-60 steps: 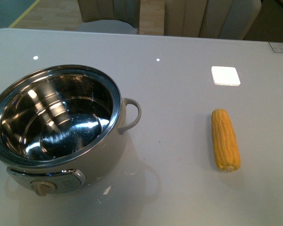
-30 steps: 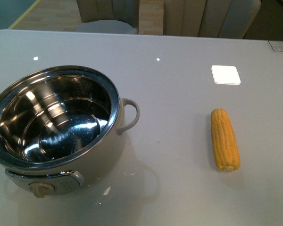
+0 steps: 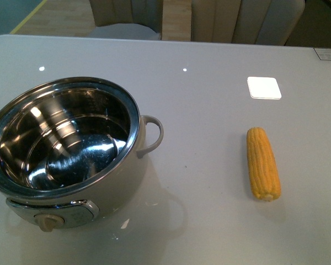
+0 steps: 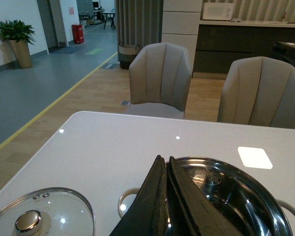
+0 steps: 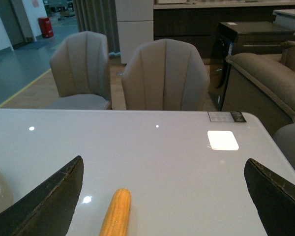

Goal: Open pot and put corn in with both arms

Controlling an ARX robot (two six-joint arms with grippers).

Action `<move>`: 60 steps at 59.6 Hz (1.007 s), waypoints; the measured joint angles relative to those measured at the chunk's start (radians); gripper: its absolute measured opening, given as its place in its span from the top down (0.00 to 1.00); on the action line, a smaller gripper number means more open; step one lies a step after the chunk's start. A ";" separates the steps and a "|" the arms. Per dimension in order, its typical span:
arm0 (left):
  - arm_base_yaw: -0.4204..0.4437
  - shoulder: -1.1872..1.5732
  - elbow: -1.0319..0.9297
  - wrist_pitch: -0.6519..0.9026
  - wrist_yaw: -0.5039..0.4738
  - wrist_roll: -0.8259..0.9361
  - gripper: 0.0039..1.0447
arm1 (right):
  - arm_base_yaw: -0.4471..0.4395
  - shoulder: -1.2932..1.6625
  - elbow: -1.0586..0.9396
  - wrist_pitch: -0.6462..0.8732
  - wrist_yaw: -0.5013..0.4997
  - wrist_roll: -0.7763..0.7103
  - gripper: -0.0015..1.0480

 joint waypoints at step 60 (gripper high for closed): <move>0.000 0.000 0.000 0.000 0.000 0.000 0.06 | 0.027 0.444 0.206 -0.473 -0.029 0.175 0.08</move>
